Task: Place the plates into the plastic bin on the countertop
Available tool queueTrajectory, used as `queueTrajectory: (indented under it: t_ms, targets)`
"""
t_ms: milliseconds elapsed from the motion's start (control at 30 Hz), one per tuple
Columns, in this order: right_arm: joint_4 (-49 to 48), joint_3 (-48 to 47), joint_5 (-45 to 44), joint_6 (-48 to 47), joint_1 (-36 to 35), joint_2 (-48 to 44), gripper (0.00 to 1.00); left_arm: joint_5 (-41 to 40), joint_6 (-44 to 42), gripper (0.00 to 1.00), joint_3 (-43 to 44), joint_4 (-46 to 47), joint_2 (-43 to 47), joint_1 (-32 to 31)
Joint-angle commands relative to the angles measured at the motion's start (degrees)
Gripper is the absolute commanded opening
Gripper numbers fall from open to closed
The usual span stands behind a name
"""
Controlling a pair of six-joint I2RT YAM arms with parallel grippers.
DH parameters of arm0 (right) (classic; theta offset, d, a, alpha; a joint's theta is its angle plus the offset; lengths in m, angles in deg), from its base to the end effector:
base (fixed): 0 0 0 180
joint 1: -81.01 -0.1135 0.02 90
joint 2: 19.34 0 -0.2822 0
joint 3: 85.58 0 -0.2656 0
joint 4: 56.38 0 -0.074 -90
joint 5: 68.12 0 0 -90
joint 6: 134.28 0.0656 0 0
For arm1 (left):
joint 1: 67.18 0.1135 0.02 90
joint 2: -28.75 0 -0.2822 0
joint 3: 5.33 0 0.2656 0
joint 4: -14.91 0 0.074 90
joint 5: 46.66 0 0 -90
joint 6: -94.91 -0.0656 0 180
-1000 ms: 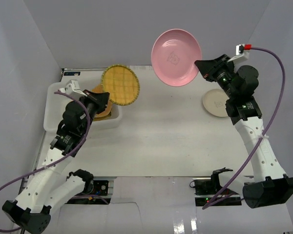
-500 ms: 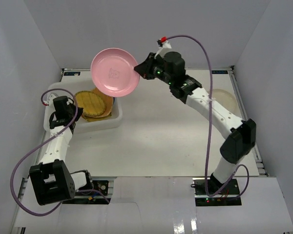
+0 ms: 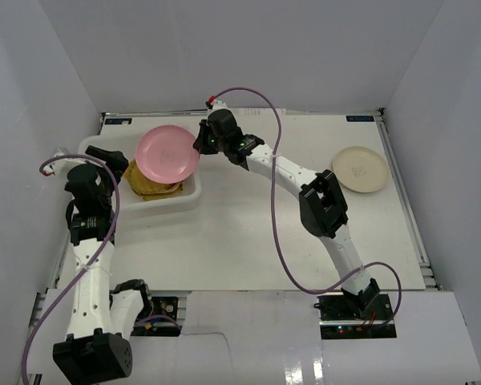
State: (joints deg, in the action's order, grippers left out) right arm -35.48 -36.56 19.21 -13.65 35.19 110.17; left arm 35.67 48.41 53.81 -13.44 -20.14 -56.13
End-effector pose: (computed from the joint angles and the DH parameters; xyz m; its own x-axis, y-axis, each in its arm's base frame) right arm 0.4180 0.4257 0.2916 -0.5489 0.1655 -0.8194 -0.4720 0.7477 0.4671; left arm 0.2220 0.0523 0.3302 -0.0047 -0.6960 -0.7180 -0.4380 0.6469 -0.6242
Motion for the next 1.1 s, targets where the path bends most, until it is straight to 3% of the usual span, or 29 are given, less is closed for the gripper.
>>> queueTrajectory:
  t_ms: [0,100,233,300,367,400,467,567,667,700,767,867,933,1067]
  targets:
    - [-1.34,-6.43,-2.42,-0.22,-1.81,1.25,0.08,-7.27,-1.14,0.98,3.22,-2.91,0.72,-0.24]
    - [-1.77,-7.05,-2.95,-0.4,-2.69,3.72,0.08,-9.66,-3.16,0.98,4.62,-2.12,-0.07,-0.59]
    - [-0.37,-11.88,-4.7,-2.59,-5.32,7.5,0.08,0.87,-5.71,0.98,5.6,1.39,-1.13,-3.83]
    - [-0.63,-12.67,-5.4,-3.65,-6.29,8.21,0.31,7.0,-6.06,0.98,5.24,2.63,-1.56,-4.72]
    - [-2.02,-12.07,-4.97,-3.65,-6.38,7.51,0.66,11.42,-6.41,0.98,4.54,3.86,-1.65,-5.86]
    - [-2.9,-10.32,-4.97,-3.65,-6.38,5.59,0.74,15.7,-6.59,0.98,4.28,4.39,-1.65,-6.3]
    - [-4.23,-9.43,-5.32,-4.44,-6.21,3.3,0.82,19.77,-6.94,0.98,3.93,5.18,-2.09,-7.88]
    - [-4.06,-7.41,-6.19,-7.59,-4.89,-5.37,0.79,29.43,-8.77,0.98,4.01,5.1,-2.88,-9.81]
    - [-4.41,3.63,-10.75,-11.71,-2.0,-14.08,0.73,38.58,-10.37,0.98,3.66,4.92,-1.66,-13.24]
    - [-4.67,7.85,-13.03,-12.61,0.53,-20.73,0.73,40.69,-11.24,0.98,3.4,5.09,-1.05,-15.68]
    - [-5.02,23.48,-18.58,-12.44,4.41,-27.79,0.72,48.33,-11.43,0.98,2.44,7.37,0.71,-18.51]
    - [-7.21,48.52,-18.33,-2.01,21.32,-46.47,0.72,57.89,-11.25,0.98,-0.64,11.24,2.29,-23.69]
    - [-11.87,64.65,-20.86,4.15,27.42,-55.89,0.75,60.21,-12.74,0.98,-2.22,11.77,3.52,-27.03]
    - [-12.4,78.8,-24.56,11.54,42.88,-63.93,0.81,60.92,-15.46,0.98,-5.65,11.69,5.11,-31.78]
